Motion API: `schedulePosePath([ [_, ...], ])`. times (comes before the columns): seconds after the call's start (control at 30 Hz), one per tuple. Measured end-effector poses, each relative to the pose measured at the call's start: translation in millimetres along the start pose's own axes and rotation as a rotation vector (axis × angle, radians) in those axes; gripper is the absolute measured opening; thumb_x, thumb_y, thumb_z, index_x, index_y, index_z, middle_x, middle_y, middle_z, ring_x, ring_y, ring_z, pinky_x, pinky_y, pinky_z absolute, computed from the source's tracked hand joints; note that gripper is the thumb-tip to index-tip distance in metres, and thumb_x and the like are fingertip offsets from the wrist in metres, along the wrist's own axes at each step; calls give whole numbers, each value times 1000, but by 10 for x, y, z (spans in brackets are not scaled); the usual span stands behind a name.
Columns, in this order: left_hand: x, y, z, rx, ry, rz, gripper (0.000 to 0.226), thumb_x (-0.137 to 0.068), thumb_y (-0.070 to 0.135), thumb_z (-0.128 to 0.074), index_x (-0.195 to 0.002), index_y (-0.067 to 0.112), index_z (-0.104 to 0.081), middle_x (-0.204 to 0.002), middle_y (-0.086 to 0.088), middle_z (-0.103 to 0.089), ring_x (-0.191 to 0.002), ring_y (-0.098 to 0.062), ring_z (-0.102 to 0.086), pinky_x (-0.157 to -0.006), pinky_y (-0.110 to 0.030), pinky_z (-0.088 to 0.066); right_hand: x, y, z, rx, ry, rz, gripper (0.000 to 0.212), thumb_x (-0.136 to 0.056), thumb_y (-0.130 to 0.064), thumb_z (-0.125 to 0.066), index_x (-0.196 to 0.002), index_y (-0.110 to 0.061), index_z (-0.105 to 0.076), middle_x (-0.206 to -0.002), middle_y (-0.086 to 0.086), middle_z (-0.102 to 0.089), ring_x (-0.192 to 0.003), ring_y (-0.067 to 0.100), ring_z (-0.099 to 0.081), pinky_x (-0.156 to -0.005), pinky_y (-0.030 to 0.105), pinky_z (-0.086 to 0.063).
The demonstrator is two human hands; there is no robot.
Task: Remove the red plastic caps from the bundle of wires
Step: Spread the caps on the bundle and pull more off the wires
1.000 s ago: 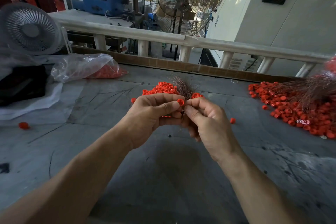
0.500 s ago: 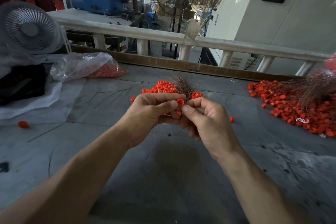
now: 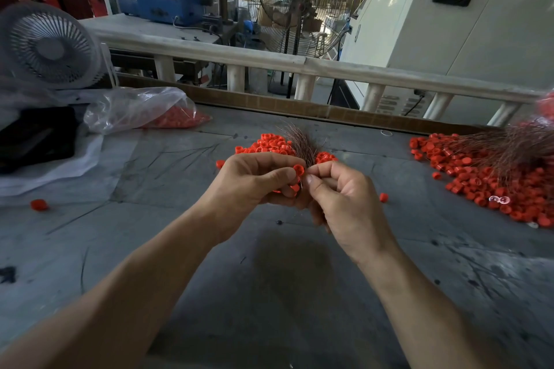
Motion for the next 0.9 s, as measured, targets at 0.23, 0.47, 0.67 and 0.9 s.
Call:
schedulePosePath([
  [0.23,-4,37,16,-55,4,-47,21,-91,3,-65,-111,1,-72,-97,-38,-65,-83,-33,-70,-76,-33,-59,4,-26,10,53,21,27,15,-99,-14,-63,-89,-22,-69,-68,1,-76,-46,4,-60,-45,21,-45],
  [0.47,-9,71,39,-196,52,-127,20,-91,3,-66,-110,4,-72,-94,-20,-75,-86,-35,-73,-78,-35,-60,-2,9,34,2,42,-13,10,-98,-16,-66,-89,-14,-71,-68,4,-76,-42,9,-57,-38,14,-39],
  [0.67,-13,40,45,-118,48,-90,20,-90,1,-66,-109,1,-72,-94,-24,-73,-87,-37,-72,-80,-40,-61,-2,14,16,-25,17,-29,10,-99,-13,-65,-91,-12,-70,-66,6,-75,-42,5,-56,-38,13,-39],
  [0.9,-22,-30,36,38,13,-17,27,-86,6,-67,-112,0,-72,-104,-35,-68,-94,-42,-65,-91,-55,-56,-1,-8,-4,-47,-18,-25,13,-100,-13,-63,-89,-11,-70,-63,4,-73,-43,8,-53,-39,14,-38],
])
Point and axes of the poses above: each hand's wrist, its own x-axis away from the middle knuckle, its own z-axis out of the back of the hand, y = z × x, the point moved 10 cm from there along -x, towards the middle knuckle
